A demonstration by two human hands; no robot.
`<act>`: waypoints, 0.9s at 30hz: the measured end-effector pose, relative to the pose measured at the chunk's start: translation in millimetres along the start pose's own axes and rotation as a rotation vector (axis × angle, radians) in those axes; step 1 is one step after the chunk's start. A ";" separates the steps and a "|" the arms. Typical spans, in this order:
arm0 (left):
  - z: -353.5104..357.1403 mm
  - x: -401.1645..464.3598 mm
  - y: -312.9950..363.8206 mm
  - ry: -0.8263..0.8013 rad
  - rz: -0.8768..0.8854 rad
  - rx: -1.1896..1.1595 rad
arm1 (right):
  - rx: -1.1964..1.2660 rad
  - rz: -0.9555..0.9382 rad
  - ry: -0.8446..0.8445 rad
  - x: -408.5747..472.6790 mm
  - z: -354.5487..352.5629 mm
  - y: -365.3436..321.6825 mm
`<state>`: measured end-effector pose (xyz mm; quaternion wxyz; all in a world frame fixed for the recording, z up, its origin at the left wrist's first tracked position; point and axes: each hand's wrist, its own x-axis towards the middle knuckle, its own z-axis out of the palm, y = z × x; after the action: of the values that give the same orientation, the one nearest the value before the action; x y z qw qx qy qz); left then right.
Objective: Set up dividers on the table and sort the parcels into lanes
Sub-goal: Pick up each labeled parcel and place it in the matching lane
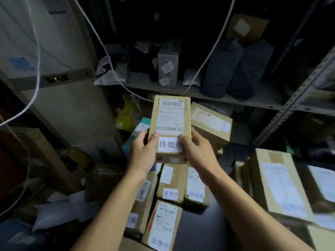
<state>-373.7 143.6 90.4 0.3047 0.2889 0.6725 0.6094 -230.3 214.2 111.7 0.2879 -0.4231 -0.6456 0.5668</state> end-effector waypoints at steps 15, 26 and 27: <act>213.8 -167.8 0.4 -0.356 -0.078 -0.069 | -0.040 0.128 0.332 -173.4 -230.7 59.8; 318.3 -258.0 -0.5 -0.502 -0.113 0.043 | -0.084 0.218 0.385 -251.4 -353.6 100.6; 325.0 -263.3 -3.9 -0.499 -0.115 0.061 | -0.081 0.229 0.375 -255.9 -360.9 106.2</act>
<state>44.4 152.3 78.5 0.4864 0.4007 0.6099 0.4805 222.2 167.1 104.8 0.3195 -0.6027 -0.5510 0.4807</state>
